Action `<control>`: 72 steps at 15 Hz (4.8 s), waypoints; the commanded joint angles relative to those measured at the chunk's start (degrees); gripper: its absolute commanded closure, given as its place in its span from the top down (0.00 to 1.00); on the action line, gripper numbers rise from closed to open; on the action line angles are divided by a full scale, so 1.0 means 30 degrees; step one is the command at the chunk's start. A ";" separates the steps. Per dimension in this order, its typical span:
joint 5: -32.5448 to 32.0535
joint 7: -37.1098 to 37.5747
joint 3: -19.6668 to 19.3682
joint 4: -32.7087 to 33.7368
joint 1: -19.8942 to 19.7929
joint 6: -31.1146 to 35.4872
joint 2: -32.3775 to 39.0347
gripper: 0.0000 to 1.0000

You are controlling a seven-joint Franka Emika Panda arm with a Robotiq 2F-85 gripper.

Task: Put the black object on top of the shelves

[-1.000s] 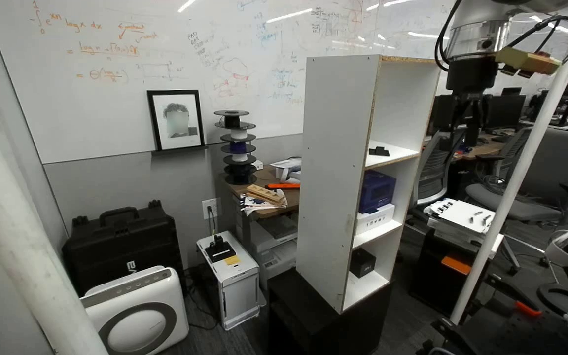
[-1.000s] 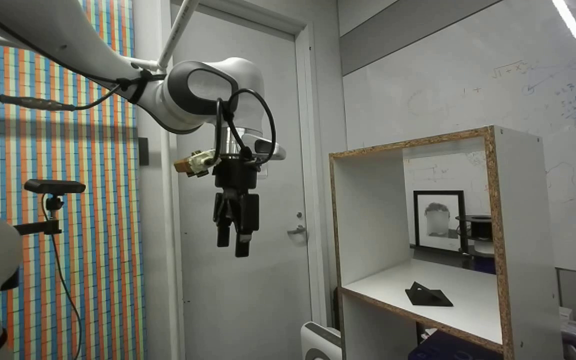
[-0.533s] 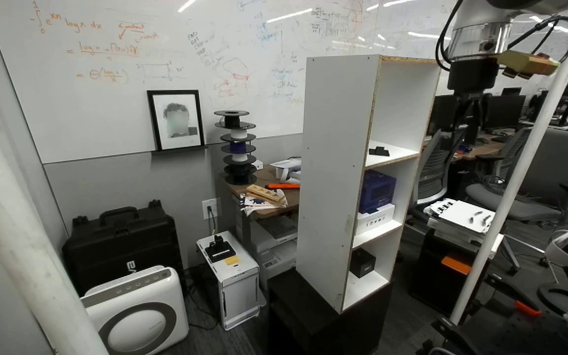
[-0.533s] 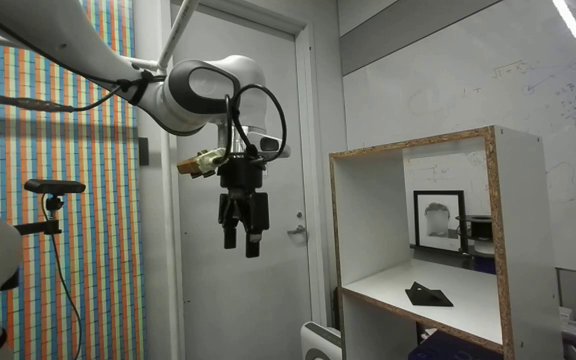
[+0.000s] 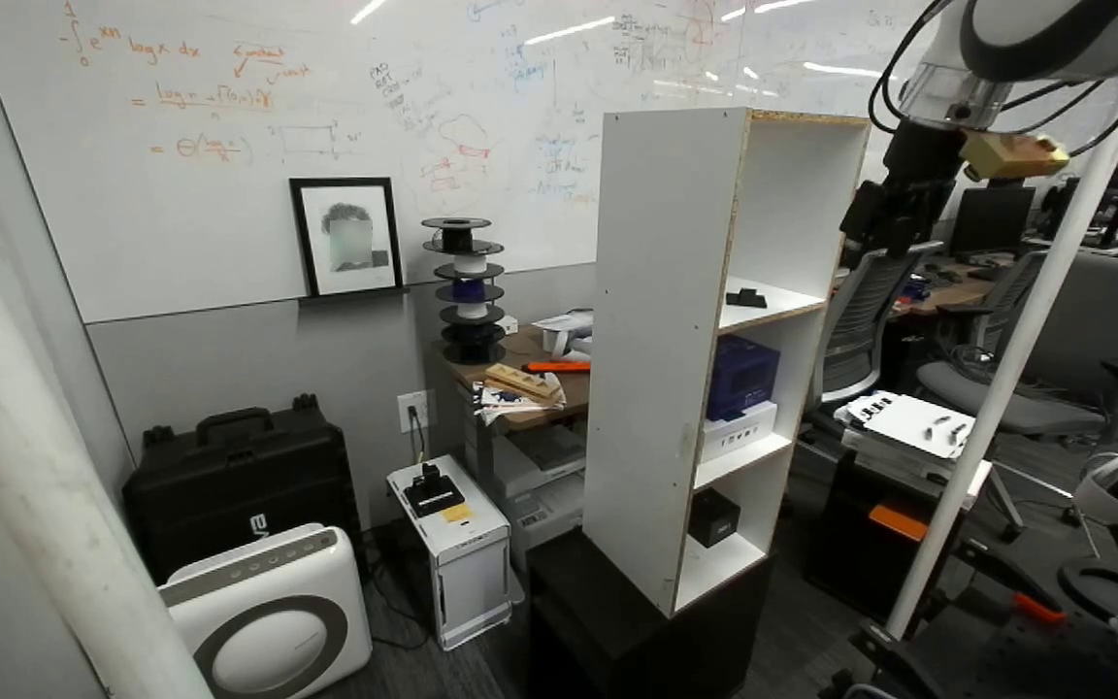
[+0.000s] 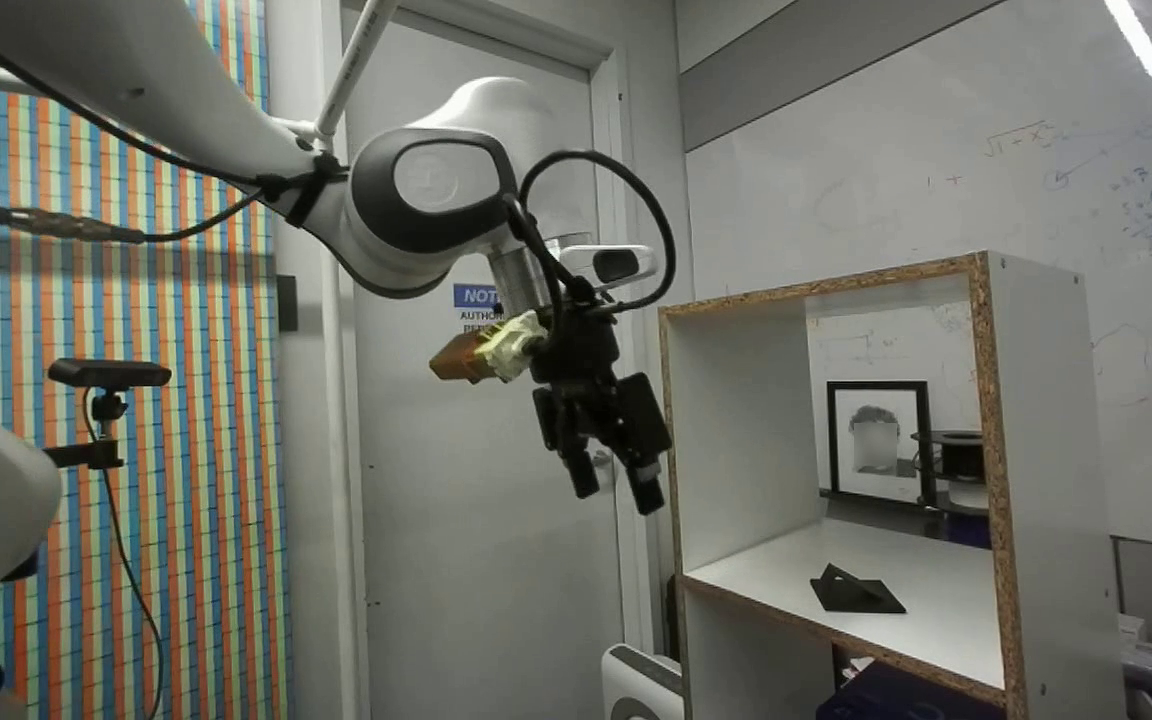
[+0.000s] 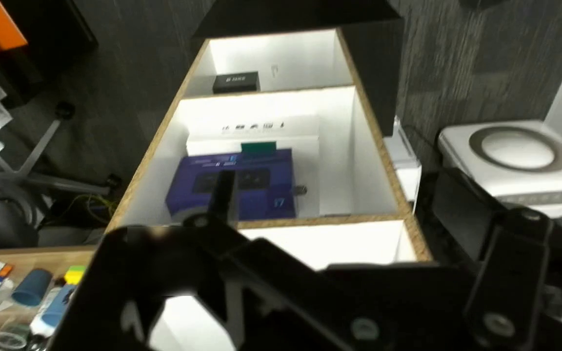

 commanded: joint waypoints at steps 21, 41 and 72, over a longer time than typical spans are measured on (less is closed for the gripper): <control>-0.1344 1.3459 -0.1627 0.7218 0.0554 1.5488 1.4243 1.00; 0.5747 0.9506 0.1050 0.6879 0.0091 1.2790 1.4478 1.00; 0.4341 0.6015 -0.1449 0.2143 -0.2486 0.4089 0.2388 0.20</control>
